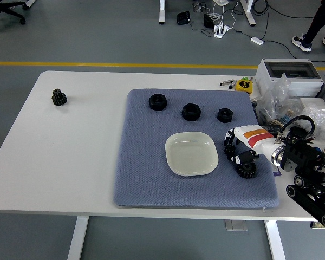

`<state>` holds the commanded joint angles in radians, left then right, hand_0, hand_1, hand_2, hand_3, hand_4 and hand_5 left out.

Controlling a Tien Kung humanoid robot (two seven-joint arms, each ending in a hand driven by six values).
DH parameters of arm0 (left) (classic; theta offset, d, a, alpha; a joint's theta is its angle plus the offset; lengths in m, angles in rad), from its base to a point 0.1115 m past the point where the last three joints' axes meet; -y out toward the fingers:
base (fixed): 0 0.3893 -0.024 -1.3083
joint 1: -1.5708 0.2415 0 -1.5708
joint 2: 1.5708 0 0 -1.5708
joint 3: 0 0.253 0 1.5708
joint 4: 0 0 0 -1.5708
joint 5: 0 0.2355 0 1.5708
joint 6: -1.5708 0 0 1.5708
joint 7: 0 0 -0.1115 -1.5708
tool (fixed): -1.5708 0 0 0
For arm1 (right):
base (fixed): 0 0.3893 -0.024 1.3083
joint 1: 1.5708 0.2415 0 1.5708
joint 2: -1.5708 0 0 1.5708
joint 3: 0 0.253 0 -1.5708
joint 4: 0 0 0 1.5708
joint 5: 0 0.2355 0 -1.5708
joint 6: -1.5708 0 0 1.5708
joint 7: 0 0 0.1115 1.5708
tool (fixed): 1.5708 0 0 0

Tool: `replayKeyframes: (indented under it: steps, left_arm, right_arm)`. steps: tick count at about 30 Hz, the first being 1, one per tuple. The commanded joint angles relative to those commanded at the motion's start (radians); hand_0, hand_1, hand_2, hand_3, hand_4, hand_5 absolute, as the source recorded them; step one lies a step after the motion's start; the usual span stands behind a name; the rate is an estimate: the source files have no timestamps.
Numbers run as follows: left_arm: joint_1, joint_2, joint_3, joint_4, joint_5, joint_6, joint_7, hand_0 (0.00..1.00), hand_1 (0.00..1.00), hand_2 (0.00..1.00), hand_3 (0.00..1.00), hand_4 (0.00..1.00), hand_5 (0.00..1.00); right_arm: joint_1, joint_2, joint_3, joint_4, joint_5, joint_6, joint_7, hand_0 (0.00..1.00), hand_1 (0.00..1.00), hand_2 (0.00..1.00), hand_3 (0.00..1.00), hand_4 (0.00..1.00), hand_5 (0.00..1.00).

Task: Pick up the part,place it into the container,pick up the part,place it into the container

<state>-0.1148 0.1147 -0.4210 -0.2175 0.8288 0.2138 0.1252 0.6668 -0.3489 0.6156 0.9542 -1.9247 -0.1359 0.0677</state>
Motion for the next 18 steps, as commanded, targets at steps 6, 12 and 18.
replayKeyframes:
  steps: [6, 12, 18]
  left_arm:
    - [0.001, 0.000, -0.002, -0.001, 0.004, -0.001, 0.001, 0.651, 0.645, 0.620, 0.554, 0.593, 0.491]
    - [-0.001, 0.000, -0.002, -0.001, 0.006, -0.002, 0.001, 0.651, 0.645, 0.619, 0.553, 0.595, 0.494]
    - [-0.004, 0.001, 0.003, -0.001, -0.002, -0.001, -0.001, 0.651, 0.644, 0.619, 0.554, 0.592, 0.489]
  right_arm:
    - [-0.001, 0.001, -0.006, -0.004, 0.011, -0.007, -0.002, 0.245, 0.399, 0.485, 0.505, 0.617, 0.284]
    - [0.001, -0.002, -0.010, -0.004, 0.007, -0.011, -0.004, 0.205, 0.363, 0.461, 0.496, 0.586, 0.304]
    - [0.003, -0.007, -0.003, 0.002, 0.003, -0.020, -0.002, 0.186, 0.346, 0.449, 0.496, 0.568, 0.298]
